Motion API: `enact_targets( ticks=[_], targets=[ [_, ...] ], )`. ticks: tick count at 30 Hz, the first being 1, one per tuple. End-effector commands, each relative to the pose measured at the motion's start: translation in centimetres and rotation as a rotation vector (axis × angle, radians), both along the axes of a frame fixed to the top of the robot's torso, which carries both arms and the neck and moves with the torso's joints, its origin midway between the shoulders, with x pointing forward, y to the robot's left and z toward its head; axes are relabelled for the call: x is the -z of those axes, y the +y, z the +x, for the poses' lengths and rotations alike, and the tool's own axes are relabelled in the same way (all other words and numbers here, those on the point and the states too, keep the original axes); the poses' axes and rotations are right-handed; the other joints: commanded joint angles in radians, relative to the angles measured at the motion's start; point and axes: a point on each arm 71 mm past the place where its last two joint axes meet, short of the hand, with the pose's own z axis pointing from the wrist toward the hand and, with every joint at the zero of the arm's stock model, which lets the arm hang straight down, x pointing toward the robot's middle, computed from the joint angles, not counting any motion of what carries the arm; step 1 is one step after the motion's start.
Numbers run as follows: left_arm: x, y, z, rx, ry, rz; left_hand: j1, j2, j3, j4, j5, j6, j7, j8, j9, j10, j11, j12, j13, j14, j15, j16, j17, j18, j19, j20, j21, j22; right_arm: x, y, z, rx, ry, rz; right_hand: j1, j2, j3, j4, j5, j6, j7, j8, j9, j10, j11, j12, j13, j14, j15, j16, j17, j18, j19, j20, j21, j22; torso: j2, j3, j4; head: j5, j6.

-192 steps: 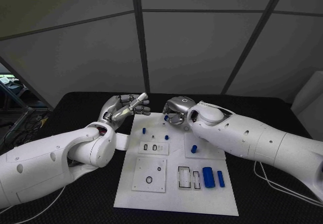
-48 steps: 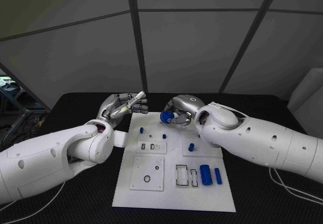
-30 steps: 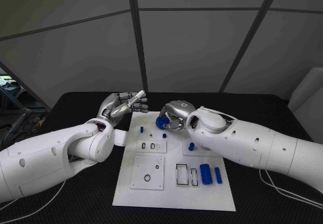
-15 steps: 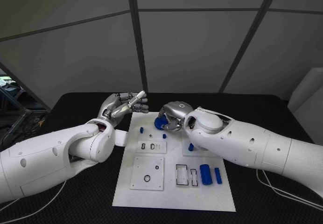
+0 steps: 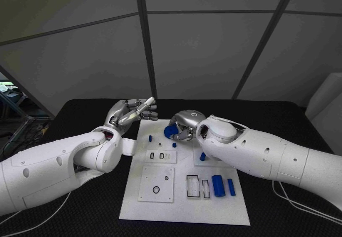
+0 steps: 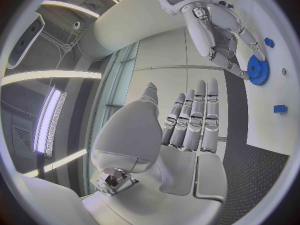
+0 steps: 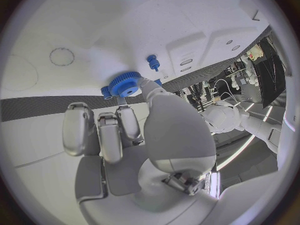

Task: Assemble the parts on the task board

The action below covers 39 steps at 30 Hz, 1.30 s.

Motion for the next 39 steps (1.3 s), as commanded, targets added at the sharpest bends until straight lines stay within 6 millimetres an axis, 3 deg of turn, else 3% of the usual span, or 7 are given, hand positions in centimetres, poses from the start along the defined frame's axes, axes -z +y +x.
enact_targets(
  ticks=[1,7,10,24,29,36,39],
  targets=[
    [-0.1,-0.1,0.0,0.012,-0.006,-0.004,0.001,0.009,-0.005,-0.003,-0.004,0.002,-0.004,-0.003,0.000,-0.001,-0.002,-0.006,0.000,-0.002,0.000,-0.003,0.001,-0.014,-0.005,0.000,0.004,0.001,0.2,-0.1,0.0,0.003,0.034,-0.022,-0.023,0.006,-0.005,0.018,0.011,0.019,-0.001,0.009,0.004,-0.005,0.002,-0.001,0.036,0.104,0.005,0.005,0.263,-0.016,-0.001,0.007,-0.003,0.000,0.000,0.0001,-0.0016,-0.001,0.000],
    [-0.1,-0.1,0.0,0.011,-0.006,-0.003,0.001,0.009,-0.005,-0.003,-0.004,0.002,-0.004,-0.004,0.000,-0.002,-0.002,-0.007,0.000,-0.002,0.001,-0.004,0.002,-0.014,-0.006,0.000,0.004,0.001,0.4,-0.5,0.2,0.018,0.061,-0.034,-0.077,0.030,-0.018,0.061,0.048,0.051,-0.003,0.015,0.010,0.000,0.000,0.006,0.043,0.104,0.003,0.005,0.263,-0.016,0.000,0.006,-0.003,0.001,0.000,-0.0005,-0.0019,-0.002,-0.002],
    [-0.1,-0.1,0.0,0.011,-0.005,-0.004,0.009,0.015,-0.001,-0.008,-0.003,0.001,-0.003,-0.006,0.000,-0.004,-0.001,-0.010,-0.001,-0.002,0.001,-0.006,0.004,-0.014,-0.008,0.001,0.006,0.002,0.3,-0.8,0.3,0.034,0.042,-0.030,-0.071,0.047,-0.006,0.060,0.082,0.062,-0.004,0.016,0.012,0.004,-0.001,0.012,0.049,0.104,0.002,0.005,0.263,-0.016,0.001,0.005,-0.002,0.003,0.001,0.0001,-0.0016,-0.003,-0.002],
    [-0.1,0.0,0.0,0.008,-0.002,-0.001,0.024,0.024,0.008,-0.019,-0.002,0.000,-0.002,-0.010,0.000,-0.005,0.000,-0.013,-0.001,-0.002,0.002,-0.011,0.007,-0.014,-0.012,0.001,0.010,0.004,-1.1,-2.7,-0.1,0.046,-0.077,0.112,-0.090,0.052,-0.004,0.076,0.120,0.080,-0.005,0.016,0.014,0.024,-0.002,0.033,0.071,0.104,0.001,0.005,0.263,-0.018,0.007,0.004,0.002,0.012,0.000,0.0006,-0.0010,-0.005,-0.002],
    [-0.1,0.3,0.0,0.001,-0.001,0.002,0.027,0.024,0.010,-0.021,-0.002,0.000,-0.002,-0.010,0.000,-0.006,0.000,-0.014,-0.001,-0.002,0.002,-0.012,0.008,-0.014,-0.012,0.002,0.010,0.004,-2.4,-5.0,-1.3,0.019,-0.125,0.242,-0.071,0.040,0.003,0.061,0.123,0.087,-0.007,0.014,0.014,0.021,-0.004,0.030,0.068,0.104,-0.001,0.005,0.263,-0.017,0.004,0.003,0.000,0.007,-0.002,0.0002,-0.0030,-0.002,0.000],
    [0.0,0.7,0.1,-0.007,-0.001,0.006,0.028,0.025,0.010,-0.022,-0.002,0.000,-0.002,-0.011,0.000,-0.006,0.000,-0.014,-0.001,-0.002,0.002,-0.013,0.008,-0.014,-0.013,0.002,0.011,0.005,-3.1,-10.2,-2.8,0.026,-0.053,0.333,-0.039,0.016,0.004,0.036,0.079,0.090,-0.007,0.009,0.013,0.012,-0.005,0.020,0.060,0.104,-0.001,0.005,0.263,-0.015,-0.003,0.002,-0.007,-0.004,-0.007,0.0037,-0.0120,-0.001,0.006],
    [0.0,0.8,0.2,-0.009,0.000,0.007,0.029,0.025,0.011,-0.023,-0.002,0.000,-0.002,-0.011,0.000,-0.005,0.000,-0.014,0.000,-0.002,0.002,-0.013,0.009,-0.014,-0.013,0.002,0.011,0.005,-3.1,-12.8,-2.9,0.039,-0.004,0.368,-0.011,0.007,0.008,0.017,0.048,0.103,-0.010,0.013,0.015,0.009,-0.007,0.016,0.056,0.104,-0.003,0.004,0.262,-0.013,-0.008,0.001,-0.011,-0.011,-0.009,0.0034,-0.0153,-0.001,0.008]
  ],
)
